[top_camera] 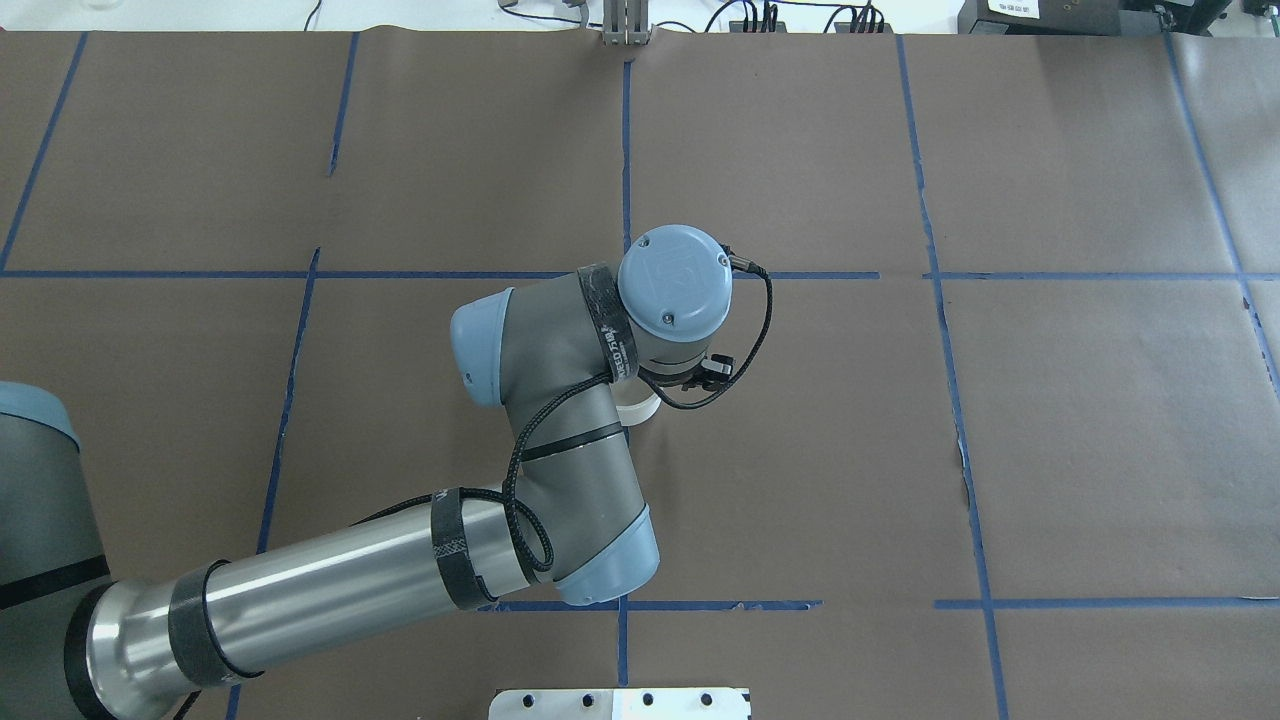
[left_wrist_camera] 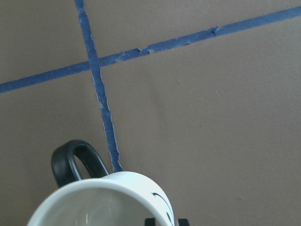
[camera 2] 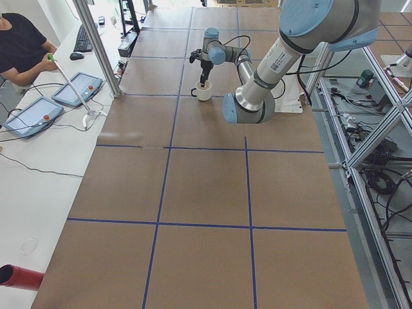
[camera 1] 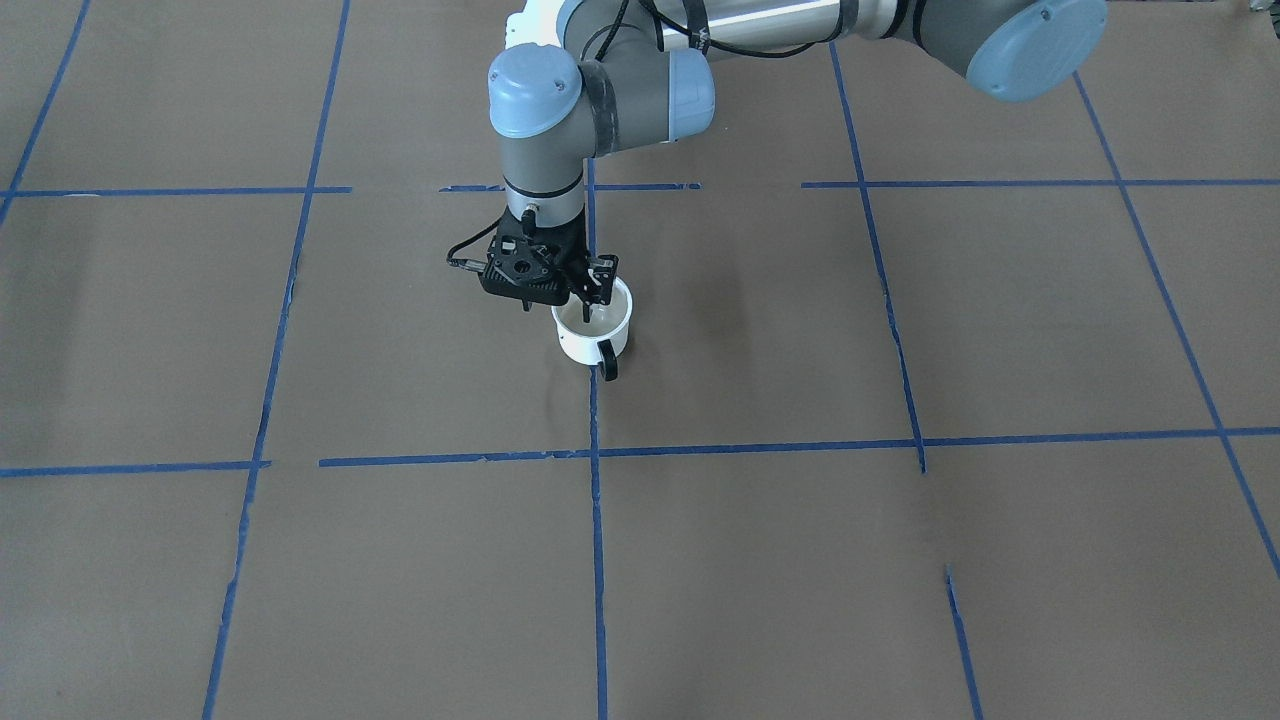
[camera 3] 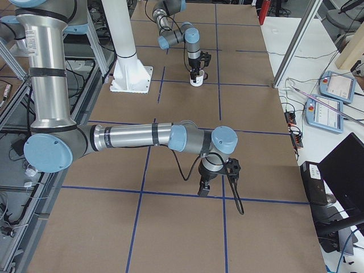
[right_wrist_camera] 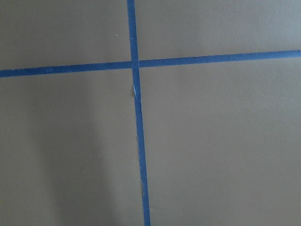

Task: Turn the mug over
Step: 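Rotate the left wrist to turn the mug upright and lower it, then open the left gripper and withdraw the left arm from the mug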

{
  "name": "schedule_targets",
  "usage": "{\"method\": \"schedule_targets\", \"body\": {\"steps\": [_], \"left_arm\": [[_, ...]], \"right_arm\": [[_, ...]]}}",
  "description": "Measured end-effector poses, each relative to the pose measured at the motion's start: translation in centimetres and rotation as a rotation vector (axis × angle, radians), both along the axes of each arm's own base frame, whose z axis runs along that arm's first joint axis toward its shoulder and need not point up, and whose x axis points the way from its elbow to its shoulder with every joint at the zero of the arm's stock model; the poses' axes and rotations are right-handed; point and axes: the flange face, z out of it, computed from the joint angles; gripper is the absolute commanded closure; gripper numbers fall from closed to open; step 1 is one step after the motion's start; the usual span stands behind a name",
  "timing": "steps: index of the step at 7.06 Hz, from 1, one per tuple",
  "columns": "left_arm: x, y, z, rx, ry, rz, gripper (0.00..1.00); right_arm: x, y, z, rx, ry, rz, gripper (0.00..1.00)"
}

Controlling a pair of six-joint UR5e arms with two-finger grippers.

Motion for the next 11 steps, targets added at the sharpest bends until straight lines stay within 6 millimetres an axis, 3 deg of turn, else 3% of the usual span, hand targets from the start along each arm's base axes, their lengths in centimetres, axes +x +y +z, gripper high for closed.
{"method": "schedule_targets", "body": {"steps": [1,3,4,5,8,11], "left_arm": [[-1.2,-0.2,-1.1,0.007,0.018,-0.008,0.00],[-6.9,-2.3,-3.9,0.020,0.058,-0.036,0.00],[-10.2,-3.9,-3.9,0.045,0.062,-0.031,0.00],[-13.0,-5.5,-2.8,0.079,0.049,-0.020,0.00],[-23.0,-10.8,5.2,0.198,-0.012,0.039,0.00],[-33.2,-13.6,17.9,0.236,0.038,0.041,0.00]], "right_arm": [[0.0,0.0,0.0,0.000,0.000,0.000,0.00],[0.0,0.0,0.0,0.000,0.000,0.000,0.00],[0.0,0.0,0.0,0.000,0.000,0.000,0.00],[0.0,0.0,0.0,0.000,0.000,0.000,0.00],[0.0,0.0,0.0,-0.001,0.000,0.000,0.00],[0.0,0.0,0.1,-0.001,0.000,0.000,0.00]]}}
